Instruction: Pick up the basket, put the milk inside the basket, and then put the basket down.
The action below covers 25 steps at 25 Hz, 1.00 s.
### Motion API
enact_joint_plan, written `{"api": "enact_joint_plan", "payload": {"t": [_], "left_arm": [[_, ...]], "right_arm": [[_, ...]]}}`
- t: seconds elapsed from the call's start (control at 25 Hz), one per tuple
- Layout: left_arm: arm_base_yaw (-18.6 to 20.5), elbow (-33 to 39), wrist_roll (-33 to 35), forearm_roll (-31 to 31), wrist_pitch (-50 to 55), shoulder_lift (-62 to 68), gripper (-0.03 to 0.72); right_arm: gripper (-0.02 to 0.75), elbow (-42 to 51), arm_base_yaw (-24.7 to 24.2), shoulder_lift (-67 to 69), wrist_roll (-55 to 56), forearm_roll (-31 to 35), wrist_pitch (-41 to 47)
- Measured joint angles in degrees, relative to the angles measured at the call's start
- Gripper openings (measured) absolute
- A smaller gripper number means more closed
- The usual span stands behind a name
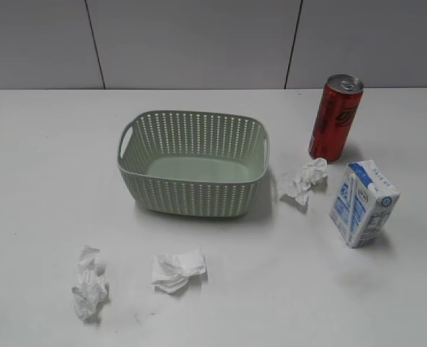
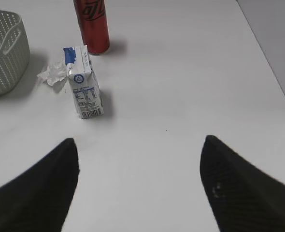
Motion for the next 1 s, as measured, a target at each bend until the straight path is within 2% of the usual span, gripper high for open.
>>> {"api": "enact_joint_plan", "payload": {"t": [0.28, 0.52, 0.64, 0.88, 1.0], "left_arm": [[0.0, -4.4, 0.4, -7.9, -13.7, 20.3, 0.605], [-0.7, -15.5, 4.5, -13.1, -14.1, 42.5, 0.598], [-3.6, -23.0, 4.9, -13.9, -11.4, 53.1, 0.596], [-13.4, -37.0, 4.9, -13.9, -6.8, 72.2, 0.594], [-16.7, -42.4, 4.7, -13.9, -4.7, 80.6, 0.594]], "right_arm": [[0.588, 0.0, 0.0, 0.0, 0.0, 0.0, 0.0], [0.588, 0.0, 0.0, 0.0, 0.0, 0.0, 0.0], [0.588, 0.0, 0.0, 0.0, 0.0, 0.0, 0.0], [0.588, 0.0, 0.0, 0.0, 0.0, 0.0, 0.0], [0.588, 0.0, 0.0, 0.0, 0.0, 0.0, 0.0]]}}
